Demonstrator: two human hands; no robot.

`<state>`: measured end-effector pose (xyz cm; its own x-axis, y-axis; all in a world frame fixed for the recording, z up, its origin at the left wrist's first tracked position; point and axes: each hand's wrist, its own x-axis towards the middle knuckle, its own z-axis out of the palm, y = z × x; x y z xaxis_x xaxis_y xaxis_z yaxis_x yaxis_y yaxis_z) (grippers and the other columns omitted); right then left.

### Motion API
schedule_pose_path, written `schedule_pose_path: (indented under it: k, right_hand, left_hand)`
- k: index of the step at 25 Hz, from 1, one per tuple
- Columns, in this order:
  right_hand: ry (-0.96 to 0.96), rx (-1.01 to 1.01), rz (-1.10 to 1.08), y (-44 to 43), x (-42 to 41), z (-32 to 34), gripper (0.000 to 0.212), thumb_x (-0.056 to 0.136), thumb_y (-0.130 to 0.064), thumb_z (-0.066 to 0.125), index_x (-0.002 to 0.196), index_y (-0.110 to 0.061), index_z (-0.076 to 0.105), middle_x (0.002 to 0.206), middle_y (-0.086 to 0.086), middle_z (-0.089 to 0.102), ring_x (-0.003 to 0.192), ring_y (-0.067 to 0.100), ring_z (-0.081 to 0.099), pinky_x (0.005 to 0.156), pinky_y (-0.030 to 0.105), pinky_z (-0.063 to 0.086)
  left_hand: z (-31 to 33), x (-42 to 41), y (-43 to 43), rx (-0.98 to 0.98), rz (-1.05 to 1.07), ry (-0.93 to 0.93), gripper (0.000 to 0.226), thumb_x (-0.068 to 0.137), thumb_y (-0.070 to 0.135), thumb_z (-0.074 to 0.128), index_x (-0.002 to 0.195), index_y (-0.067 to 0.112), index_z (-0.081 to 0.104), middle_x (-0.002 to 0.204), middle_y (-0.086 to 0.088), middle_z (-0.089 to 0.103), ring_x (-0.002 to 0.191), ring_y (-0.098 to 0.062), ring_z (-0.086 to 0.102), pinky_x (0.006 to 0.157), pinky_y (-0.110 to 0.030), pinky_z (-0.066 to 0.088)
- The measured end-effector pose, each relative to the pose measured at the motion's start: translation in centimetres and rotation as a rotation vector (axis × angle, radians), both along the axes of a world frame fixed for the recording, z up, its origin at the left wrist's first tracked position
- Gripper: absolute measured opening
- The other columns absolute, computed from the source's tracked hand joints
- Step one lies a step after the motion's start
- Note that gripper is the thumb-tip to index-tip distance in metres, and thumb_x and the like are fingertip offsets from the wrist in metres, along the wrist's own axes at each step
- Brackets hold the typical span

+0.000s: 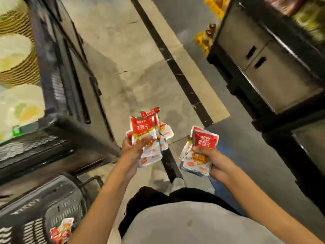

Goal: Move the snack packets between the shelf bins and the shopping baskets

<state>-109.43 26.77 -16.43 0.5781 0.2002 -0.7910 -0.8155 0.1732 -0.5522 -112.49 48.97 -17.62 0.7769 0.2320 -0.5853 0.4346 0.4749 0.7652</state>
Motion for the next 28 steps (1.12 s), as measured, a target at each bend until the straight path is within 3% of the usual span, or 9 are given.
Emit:
schedule_pose_path:
  k: [2, 5, 8, 12, 16, 19, 21, 24, 28]
  right_hand:
    - [0.002, -0.019, -0.102, -4.3, 2.5, 0.4, 0.022, 0.069, -0.005, 0.067, 0.09, -0.009, 0.062, 0.07, 0.007, 0.072, 0.06, 0.02, 0.07, 0.064, 0.035, 0.058]
    - [0.01, -0.037, -0.245, -9.5, 6.9, 1.1, 0.006, 0.082, -0.002, 0.062, 0.084, -0.008, 0.061, 0.066, 0.008, 0.071, 0.057, 0.02, 0.069, 0.058, 0.034, 0.057]
    - [0.004, -0.029, -0.367, -12.7, 11.6, 1.4, 0.006, 0.085, -0.002, 0.059, 0.085, -0.008, 0.061, 0.064, 0.008, 0.071, 0.054, 0.02, 0.068, 0.05, 0.032, 0.057]
    - [0.007, -0.04, -0.493, -16.4, 19.1, 0.0, 0.012, 0.083, -0.006, 0.063, 0.094, -0.01, 0.06, 0.072, 0.007, 0.073, 0.064, 0.022, 0.07, 0.056, 0.032, 0.058]
    - [0.033, -0.02, -0.663, -19.0, 26.1, -0.7, 0.031, 0.07, -0.01, 0.069, 0.099, -0.011, 0.059, 0.08, 0.009, 0.073, 0.063, 0.021, 0.071, 0.059, 0.035, 0.056]
    - [0.017, 0.028, -0.792, -20.8, 30.1, -0.2, 0.041, 0.061, -0.013, 0.068, 0.102, -0.007, 0.061, 0.077, 0.009, 0.073, 0.063, 0.022, 0.071, 0.062, 0.035, 0.057]
    - [-0.007, 0.047, -0.867, -22.2, 32.2, 0.2, 0.05, 0.063, -0.014, 0.067, 0.112, -0.006, 0.059, 0.092, 0.013, 0.073, 0.074, 0.025, 0.071, 0.061, 0.033, 0.057]
    - [0.006, 0.072, -0.976, -24.7, 35.1, 0.7, 0.059, 0.062, -0.015, 0.069, 0.119, -0.005, 0.058, 0.11, 0.019, 0.067, 0.093, 0.031, 0.066, 0.074, 0.039, 0.053]
    - [-0.043, 0.03, -1.065, -31.5, 40.5, 2.0, 0.041, 0.069, -0.012, 0.067, 0.109, -0.005, 0.06, 0.097, 0.015, 0.069, 0.084, 0.03, 0.066, 0.07, 0.037, 0.055]
  left_hand:
    - [-0.1, 3.8, -4.2, -0.016, -0.086, -0.019, 0.042, 0.066, 0.012, 0.076, 0.103, 0.006, 0.059, 0.082, -0.008, 0.073, 0.067, -0.024, 0.07, 0.058, -0.037, 0.057]
    - [0.0, 8.8, -8.8, 0.0, -0.202, -0.009, 0.015, 0.078, 0.004, 0.064, 0.087, 0.015, 0.059, 0.07, 0.001, 0.072, 0.059, -0.013, 0.069, 0.054, -0.026, 0.056]
    - [-0.3, 13.5, -11.1, 0.015, -0.28, 0.029, 0.018, 0.076, 0.008, 0.067, 0.089, 0.016, 0.058, 0.076, -0.001, 0.072, 0.061, -0.013, 0.069, 0.052, -0.024, 0.055]
    - [-1.6, 23.2, -14.4, 0.052, -0.387, 0.092, 0.054, 0.066, 0.016, 0.072, 0.116, 0.012, 0.053, 0.101, -0.008, 0.068, 0.074, -0.018, 0.07, 0.056, -0.027, 0.056]
    - [-1.9, 34.4, -18.0, 0.067, -0.513, 0.112, 0.049, 0.074, 0.017, 0.072, 0.119, 0.016, 0.052, 0.108, -0.009, 0.067, 0.087, -0.024, 0.068, 0.06, -0.03, 0.057]
    - [-1.0, 43.5, -21.4, 0.102, -0.686, 0.121, 0.058, 0.071, 0.022, 0.074, 0.124, 0.015, 0.052, 0.114, -0.01, 0.066, 0.096, -0.029, 0.066, 0.072, -0.039, 0.058]
    - [-0.2, 49.0, -24.4, 0.125, -0.798, 0.117, 0.063, 0.067, 0.028, 0.076, 0.125, 0.017, 0.051, 0.114, -0.009, 0.066, 0.099, -0.03, 0.066, 0.082, -0.047, 0.055]
    - [0.3, 54.8, -29.5, 0.104, -0.926, 0.09, 0.046, 0.074, 0.022, 0.073, 0.115, 0.022, 0.053, 0.103, -0.003, 0.068, 0.091, -0.024, 0.068, 0.072, -0.04, 0.055]
    - [1.3, 61.1, -38.5, 0.055, -0.996, 0.031, 0.029, 0.082, 0.008, 0.067, 0.103, 0.023, 0.053, 0.092, -0.002, 0.069, 0.078, -0.02, 0.069, 0.064, -0.035, 0.056]
